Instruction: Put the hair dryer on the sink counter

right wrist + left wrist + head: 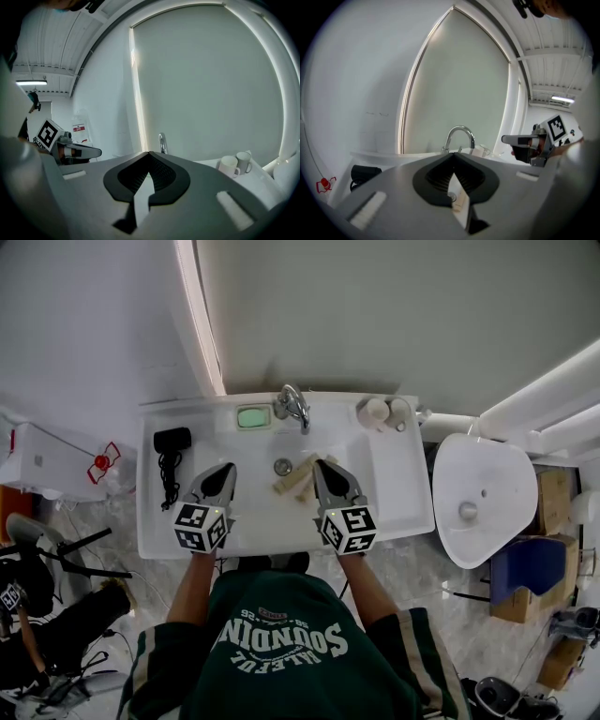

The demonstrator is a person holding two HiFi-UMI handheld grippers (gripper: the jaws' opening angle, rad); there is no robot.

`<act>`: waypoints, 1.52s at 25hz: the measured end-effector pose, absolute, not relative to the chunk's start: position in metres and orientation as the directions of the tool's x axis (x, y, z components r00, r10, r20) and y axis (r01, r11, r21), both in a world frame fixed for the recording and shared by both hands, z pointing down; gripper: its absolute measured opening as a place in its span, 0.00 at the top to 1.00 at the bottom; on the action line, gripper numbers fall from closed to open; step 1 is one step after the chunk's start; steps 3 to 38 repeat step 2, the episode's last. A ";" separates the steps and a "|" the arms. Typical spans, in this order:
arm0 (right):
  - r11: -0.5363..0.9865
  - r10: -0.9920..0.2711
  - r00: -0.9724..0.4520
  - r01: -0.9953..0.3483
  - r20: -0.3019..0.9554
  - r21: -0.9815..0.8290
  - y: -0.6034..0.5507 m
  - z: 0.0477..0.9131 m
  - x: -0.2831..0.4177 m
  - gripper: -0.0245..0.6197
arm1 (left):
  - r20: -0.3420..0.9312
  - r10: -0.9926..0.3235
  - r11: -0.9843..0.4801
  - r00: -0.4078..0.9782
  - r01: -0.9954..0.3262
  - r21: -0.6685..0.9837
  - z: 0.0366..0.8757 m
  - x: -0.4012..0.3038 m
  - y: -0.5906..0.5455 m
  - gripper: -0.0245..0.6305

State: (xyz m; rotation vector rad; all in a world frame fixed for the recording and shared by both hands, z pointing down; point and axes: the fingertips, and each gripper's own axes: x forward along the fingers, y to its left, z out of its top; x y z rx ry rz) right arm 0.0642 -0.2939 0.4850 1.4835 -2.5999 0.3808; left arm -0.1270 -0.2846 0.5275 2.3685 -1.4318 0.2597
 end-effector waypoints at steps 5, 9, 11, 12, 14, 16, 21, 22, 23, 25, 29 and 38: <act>0.487 -0.828 -0.511 -0.859 0.231 -0.157 -0.295 0.486 0.064 0.96 | 0.331 -0.817 -0.421 0.472 -0.881 0.216 0.528 -0.127 -0.286 0.89; 0.487 -0.828 -0.511 -0.859 0.231 -0.157 -0.295 0.486 0.064 0.96 | 0.331 -0.817 -0.421 0.472 -0.881 0.216 0.528 -0.127 -0.286 0.89; 0.487 -0.828 -0.511 -0.859 0.231 -0.157 -0.295 0.486 0.064 0.96 | 0.331 -0.817 -0.421 0.472 -0.881 0.216 0.528 -0.127 -0.286 0.89; 0.487 -0.828 -0.511 -0.859 0.231 -0.157 -0.295 0.486 0.064 0.96 | 0.331 -0.817 -0.421 0.472 -0.881 0.216 0.528 -0.127 -0.286 0.89; 0.487 -0.828 -0.511 -0.859 0.231 -0.157 -0.295 0.486 0.064 0.96 | 0.331 -0.817 -0.421 0.472 -0.881 0.216 0.528 -0.127 -0.286 0.89; 0.487 -0.828 -0.511 -0.859 0.231 -0.157 -0.295 0.486 0.064 0.96 | 0.331 -0.817 -0.421 0.472 -0.881 0.216 0.528 -0.127 -0.286 0.89; 0.487 -0.828 -0.511 -0.859 0.231 -0.157 -0.295 0.486 0.064 0.96 | 0.331 -0.817 -0.421 0.472 -0.881 0.216 0.528 -0.127 -0.286 0.89; 0.487 -0.828 -0.511 -0.859 0.231 -0.157 -0.295 0.486 0.064 0.96 | 0.331 -0.817 -0.421 0.472 -0.881 0.216 0.528 -0.127 -0.286 0.89; 0.487 -0.828 -0.511 -0.859 0.231 -0.157 -0.295 0.486 0.064 0.96 | 0.331 -0.817 -0.421 0.472 -0.881 0.216 0.528 -0.127 -0.286 0.89; 0.487 -0.828 -0.511 -0.859 0.231 -0.157 -0.295 0.486 0.064 0.96 | 0.331 -0.817 -0.421 0.472 -0.881 0.216 0.528 -0.127 -0.286 0.89; 0.487 -0.828 -0.511 -0.859 0.231 -0.157 -0.295 0.486 0.064 0.96 | 0.331 -0.817 -0.421 0.472 -0.881 0.216 0.528 -0.127 -0.286 0.89; 0.487 -0.828 -0.511 -0.859 0.231 -0.157 -0.295 0.486 0.064 0.96 | 0.331 -0.817 -0.421 0.472 -0.881 0.216 0.528 -0.127 -0.286 0.89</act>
